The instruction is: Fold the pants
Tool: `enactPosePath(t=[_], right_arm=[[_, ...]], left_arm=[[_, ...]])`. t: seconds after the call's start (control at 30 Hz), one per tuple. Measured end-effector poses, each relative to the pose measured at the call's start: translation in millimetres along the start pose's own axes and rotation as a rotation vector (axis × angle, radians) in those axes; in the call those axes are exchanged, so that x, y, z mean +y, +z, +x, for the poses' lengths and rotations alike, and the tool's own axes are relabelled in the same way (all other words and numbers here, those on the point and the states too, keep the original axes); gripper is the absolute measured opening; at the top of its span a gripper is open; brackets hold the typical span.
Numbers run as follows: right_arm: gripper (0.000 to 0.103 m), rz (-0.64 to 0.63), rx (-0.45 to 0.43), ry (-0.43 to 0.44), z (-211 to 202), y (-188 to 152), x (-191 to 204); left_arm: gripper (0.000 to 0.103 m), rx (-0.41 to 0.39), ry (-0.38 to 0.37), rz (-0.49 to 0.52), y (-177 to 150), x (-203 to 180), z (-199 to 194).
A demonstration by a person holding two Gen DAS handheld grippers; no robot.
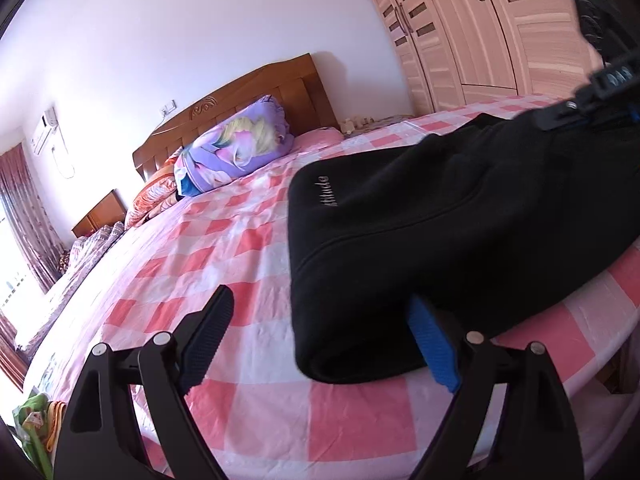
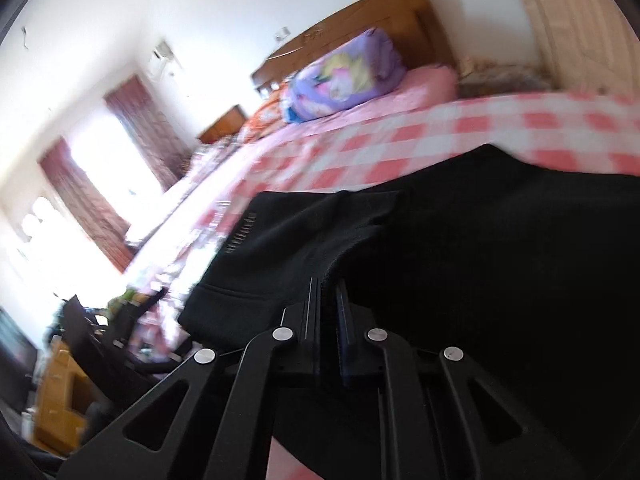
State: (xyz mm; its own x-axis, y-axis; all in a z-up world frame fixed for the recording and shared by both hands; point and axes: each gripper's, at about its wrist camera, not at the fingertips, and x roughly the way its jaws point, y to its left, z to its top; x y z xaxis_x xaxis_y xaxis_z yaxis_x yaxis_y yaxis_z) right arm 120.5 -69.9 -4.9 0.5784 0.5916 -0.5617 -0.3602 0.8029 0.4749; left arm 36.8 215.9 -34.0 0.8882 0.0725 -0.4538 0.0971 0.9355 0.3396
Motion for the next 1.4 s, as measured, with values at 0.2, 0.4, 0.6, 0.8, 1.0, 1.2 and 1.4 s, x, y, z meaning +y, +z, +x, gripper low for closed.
enactPosePath(t=[0.2, 0.4, 0.6, 0.8, 1.0, 1.2, 1.4], right_arm=[[0.014, 0.094, 0.077, 0.091, 12, -11, -26], [0.023, 0.116, 0.101, 0.074, 12, -10, -27], [0.080, 0.124, 0.061, 0.057, -8, -20, -40], [0.085, 0.187, 0.087, 0.079, -5, -2, -52], [0.085, 0.179, 0.002, 0.148, -7, 18, -44], [0.083, 0.120, 0.125, 0.179, 26, 28, -23], [0.065, -0.010, 0.160, 0.124, 64, 28, 1]], left_arm=[[0.086, -0.062, 0.019, -0.061, 3, 8, -12], [0.091, -0.063, 0.028, -0.074, 12, 16, -10], [0.091, -0.108, 0.014, -0.065, 27, 15, -18], [0.091, -0.085, -0.058, -0.016, 24, 11, -18], [0.091, -0.030, -0.061, 0.123, 17, -16, -12], [0.090, -0.106, -0.142, 0.088, 23, -10, -34], [0.090, -0.091, -0.163, -0.251, 35, 58, 0]])
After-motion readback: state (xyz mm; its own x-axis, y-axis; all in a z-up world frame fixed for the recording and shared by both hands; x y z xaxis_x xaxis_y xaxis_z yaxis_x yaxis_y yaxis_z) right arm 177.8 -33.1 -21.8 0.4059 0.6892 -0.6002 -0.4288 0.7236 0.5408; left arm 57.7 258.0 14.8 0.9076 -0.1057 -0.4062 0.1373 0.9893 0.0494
